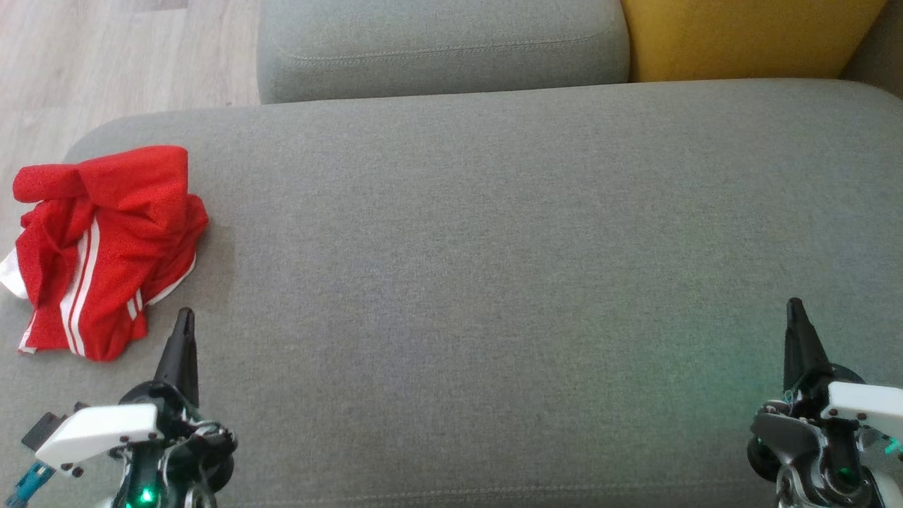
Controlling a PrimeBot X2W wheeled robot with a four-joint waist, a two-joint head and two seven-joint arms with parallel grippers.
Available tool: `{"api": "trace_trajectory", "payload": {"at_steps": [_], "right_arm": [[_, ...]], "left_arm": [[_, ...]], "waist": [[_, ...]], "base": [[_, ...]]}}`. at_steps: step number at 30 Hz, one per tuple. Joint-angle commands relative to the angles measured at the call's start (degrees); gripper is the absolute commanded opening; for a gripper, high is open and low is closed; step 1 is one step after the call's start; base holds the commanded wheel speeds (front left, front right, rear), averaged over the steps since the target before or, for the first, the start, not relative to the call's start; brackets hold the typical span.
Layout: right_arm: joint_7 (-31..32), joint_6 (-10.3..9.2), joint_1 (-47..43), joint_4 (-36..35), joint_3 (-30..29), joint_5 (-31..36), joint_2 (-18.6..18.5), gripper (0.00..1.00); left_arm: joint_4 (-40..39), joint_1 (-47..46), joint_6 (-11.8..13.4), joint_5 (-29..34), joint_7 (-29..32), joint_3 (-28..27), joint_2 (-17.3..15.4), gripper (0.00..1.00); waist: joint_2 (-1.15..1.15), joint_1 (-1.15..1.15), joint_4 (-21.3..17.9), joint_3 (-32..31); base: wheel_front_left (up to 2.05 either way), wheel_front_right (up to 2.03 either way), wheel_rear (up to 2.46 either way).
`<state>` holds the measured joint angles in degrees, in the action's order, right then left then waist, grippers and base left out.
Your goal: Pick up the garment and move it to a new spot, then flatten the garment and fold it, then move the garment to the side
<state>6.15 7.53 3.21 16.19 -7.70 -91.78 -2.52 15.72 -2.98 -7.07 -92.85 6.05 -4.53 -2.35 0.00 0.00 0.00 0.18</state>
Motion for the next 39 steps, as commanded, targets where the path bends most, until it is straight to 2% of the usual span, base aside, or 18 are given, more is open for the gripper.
{"api": "trace_trajectory", "payload": {"at_steps": [1,15,16,29,39], "right_arm": [[0.3,-0.04,3.0,-2.2,1.2,-0.4,-0.4,0.00],[0.3,-0.04,3.0,-2.2,1.2,-0.4,-0.4,0.00],[0.0,0.00,0.0,0.2,0.0,0.0,0.0,1.00],[-3.2,-0.01,-0.4,0.0,0.4,6.1,0.0,1.00],[-4.9,-0.01,0.2,-2.1,0.0,15.3,0.0,1.00]], "left_arm": [[-1.7,-3.2,-0.4,0.7,0.4,-2.0,-0.5,0.00],[-1.7,-3.2,-0.4,0.7,0.4,-2.0,-0.5,0.00],[0.2,0.0,0.0,0.0,0.0,0.0,0.0,1.00],[1.3,0.7,0.0,2.7,-3.3,-1.0,0.2,1.00],[-0.2,-0.2,1.0,7.5,-4.9,-3.0,0.1,1.00]], "waist": [[0.00,0.00,0.0,0.0],[0.00,0.00,0.0,0.0],[0.00,0.00,0.0,0.0],[0.00,0.00,-0.2,-0.5],[0.00,0.00,-0.3,-0.7]], "base": [[0.00,0.00,0.00],[0.00,0.00,0.00],[0.00,0.00,0.00],[0.00,0.00,0.00],[0.00,0.00,0.00]]}}
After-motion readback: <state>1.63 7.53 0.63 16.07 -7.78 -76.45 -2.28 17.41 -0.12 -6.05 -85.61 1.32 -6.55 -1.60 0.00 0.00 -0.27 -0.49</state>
